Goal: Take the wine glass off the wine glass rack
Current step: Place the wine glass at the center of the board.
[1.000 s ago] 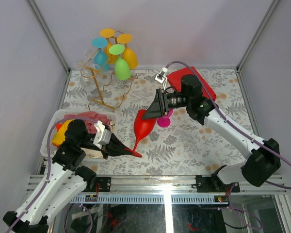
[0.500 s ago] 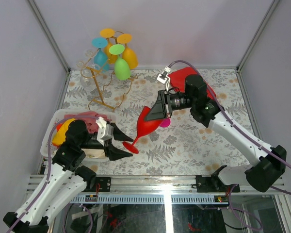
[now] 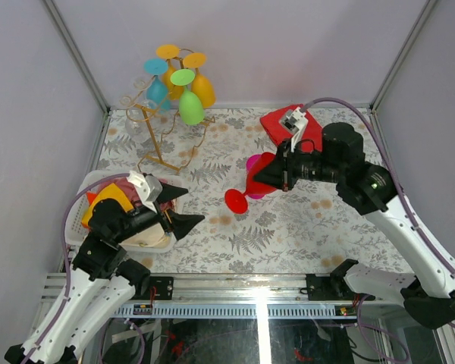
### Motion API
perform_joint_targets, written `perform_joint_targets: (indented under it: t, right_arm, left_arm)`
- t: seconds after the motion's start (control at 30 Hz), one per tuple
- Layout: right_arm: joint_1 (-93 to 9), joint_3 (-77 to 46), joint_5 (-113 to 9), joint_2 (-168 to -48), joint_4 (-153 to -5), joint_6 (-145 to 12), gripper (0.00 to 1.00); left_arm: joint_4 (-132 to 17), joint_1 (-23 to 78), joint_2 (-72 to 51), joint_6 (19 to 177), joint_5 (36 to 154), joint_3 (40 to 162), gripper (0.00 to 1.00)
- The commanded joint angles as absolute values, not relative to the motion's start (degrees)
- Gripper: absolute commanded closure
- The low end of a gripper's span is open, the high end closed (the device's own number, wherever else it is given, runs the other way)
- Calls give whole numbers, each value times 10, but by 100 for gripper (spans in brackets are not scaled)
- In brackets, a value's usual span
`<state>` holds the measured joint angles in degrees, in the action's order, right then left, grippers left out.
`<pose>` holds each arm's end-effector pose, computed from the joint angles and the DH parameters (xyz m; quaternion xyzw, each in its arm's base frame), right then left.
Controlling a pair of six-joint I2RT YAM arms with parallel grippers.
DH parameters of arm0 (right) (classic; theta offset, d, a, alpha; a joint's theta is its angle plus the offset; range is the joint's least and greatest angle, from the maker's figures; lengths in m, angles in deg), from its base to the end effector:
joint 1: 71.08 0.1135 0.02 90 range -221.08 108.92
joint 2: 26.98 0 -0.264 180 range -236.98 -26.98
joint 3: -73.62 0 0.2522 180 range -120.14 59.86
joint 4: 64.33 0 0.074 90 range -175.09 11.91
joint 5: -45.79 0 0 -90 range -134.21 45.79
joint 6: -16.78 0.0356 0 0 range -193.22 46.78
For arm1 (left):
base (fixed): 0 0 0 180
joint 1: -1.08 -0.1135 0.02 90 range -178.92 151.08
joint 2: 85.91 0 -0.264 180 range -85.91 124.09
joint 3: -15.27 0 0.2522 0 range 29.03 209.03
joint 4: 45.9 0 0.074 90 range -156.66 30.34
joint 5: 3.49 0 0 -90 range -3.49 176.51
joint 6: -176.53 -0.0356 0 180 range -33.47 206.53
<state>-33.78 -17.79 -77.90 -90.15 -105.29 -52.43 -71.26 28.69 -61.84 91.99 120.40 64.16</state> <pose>0.1663 0.1515 0.4456 -0.2864 0.7138 0.4880 0.4126 0.0895 -0.0692 0.3261 0.3318 0.6275 -0.3901 0.5864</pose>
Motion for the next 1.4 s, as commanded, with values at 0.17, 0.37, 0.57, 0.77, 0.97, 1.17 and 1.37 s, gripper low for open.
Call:
perform_joint_targets:
  t: [0.17,0.37,0.57,0.77,0.97,1.17,1.37]
  right_arm:
    - [-333,-194,-499,-836,-1223,-619,100]
    - [-333,-113,-313,-774,-1171,-581,100]
    - [-333,-38,-203,-741,-1084,-582,100]
    - [-333,-13,-155,-811,-1079,-560,100]
    - [-334,23,-229,-872,-1017,-534,100]
    - [-345,67,-213,-908,-932,-507,100]
    - [-404,102,-331,-938,-858,-464,100]
  left_arm:
    - [-725,287,-610,960,1086,628,0]
    - [-734,287,-641,954,1055,614,0]
    - [-731,287,-679,977,995,604,0]
    - [-724,287,-697,981,984,596,0]
    - [-732,287,-685,978,990,601,0]
    - [-734,287,-682,977,986,602,0]
    - [-736,287,-682,975,978,601,0]
